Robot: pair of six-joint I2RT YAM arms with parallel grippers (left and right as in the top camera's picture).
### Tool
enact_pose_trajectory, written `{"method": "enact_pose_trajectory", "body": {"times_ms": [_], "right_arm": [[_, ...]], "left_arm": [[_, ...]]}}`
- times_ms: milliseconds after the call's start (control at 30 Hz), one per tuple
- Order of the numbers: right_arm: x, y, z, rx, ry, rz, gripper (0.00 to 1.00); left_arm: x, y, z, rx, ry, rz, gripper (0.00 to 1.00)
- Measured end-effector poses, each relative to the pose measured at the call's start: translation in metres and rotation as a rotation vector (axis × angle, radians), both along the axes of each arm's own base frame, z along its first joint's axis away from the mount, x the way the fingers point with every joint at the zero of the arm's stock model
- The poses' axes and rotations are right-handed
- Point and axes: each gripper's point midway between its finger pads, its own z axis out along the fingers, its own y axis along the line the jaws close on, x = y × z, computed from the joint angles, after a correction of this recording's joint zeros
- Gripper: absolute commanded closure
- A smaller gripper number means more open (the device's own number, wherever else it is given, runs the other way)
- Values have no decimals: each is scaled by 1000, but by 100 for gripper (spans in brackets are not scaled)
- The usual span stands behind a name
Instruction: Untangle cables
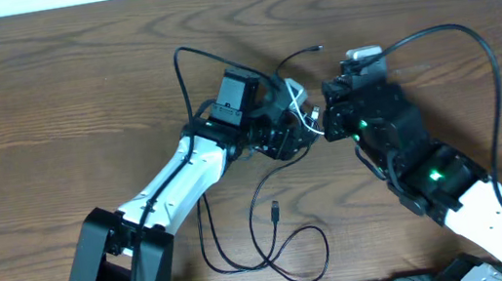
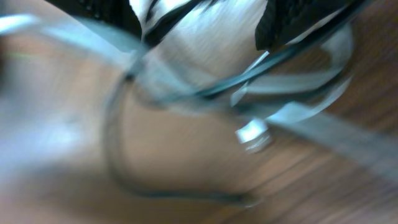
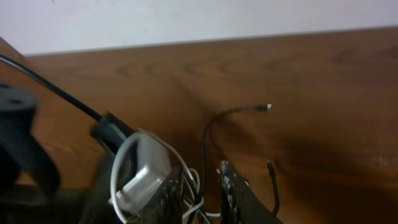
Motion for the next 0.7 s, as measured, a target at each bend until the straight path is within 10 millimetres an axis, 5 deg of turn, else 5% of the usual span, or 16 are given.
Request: {"method": "enact_pose_trajectory", "body": {"times_ms": [200,433,567,700], "right_arm": [[3,2,-5,-1,8,-3,79],[5,3,-1,9,-7,-3,78],[5,4,1,14,-13,-3,79],[8,6,-1,26,-12,-8,78]], "left_arm": [[22,92,-39,384,6,277,36],[23,199,-50,712,50,506,36],[-7,190,-58,670,178,375,33],[-11,173,-58,598,187,297,33]]}}
